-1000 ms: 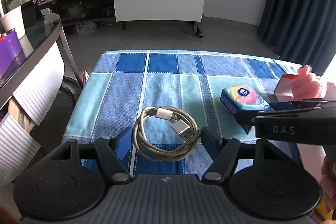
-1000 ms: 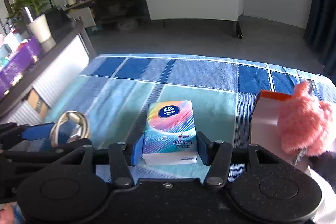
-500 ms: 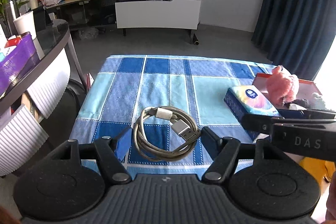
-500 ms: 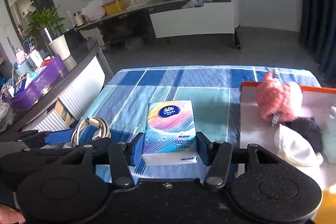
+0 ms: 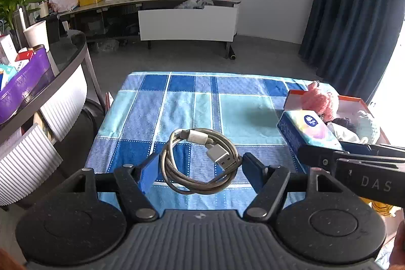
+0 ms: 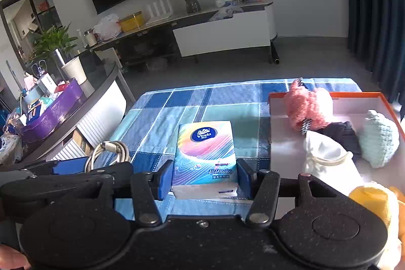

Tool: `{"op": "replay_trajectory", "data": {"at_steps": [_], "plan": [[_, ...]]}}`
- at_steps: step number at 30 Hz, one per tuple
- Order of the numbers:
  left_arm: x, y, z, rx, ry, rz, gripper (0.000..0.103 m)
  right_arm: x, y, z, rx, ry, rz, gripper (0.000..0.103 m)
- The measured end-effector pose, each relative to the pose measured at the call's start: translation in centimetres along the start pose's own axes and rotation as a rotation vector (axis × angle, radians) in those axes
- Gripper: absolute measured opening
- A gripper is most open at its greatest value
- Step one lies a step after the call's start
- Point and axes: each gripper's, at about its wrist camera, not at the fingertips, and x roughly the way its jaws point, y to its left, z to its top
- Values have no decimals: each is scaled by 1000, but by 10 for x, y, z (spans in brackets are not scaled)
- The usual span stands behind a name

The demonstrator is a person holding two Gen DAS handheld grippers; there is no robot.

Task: Organize soft objects
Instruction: 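Lift the cable and tissue pack with both tools and carry them toward the box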

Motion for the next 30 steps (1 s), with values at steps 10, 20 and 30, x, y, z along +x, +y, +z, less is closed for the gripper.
{"op": "replay_trajectory", "data": {"at_steps": [10, 20, 30], "plan": [[-14, -11, -3, 2, -12, -14, 72, -26, -8, -2, 12, -31, -14, 64], [-20, -23, -7, 20, -12, -37, 72, -43, -16, -5, 19, -47, -33, 64], [-23, -38, -6, 47, -22, -63, 72, -54, -27, -7, 39, -63, -56, 64]]}}
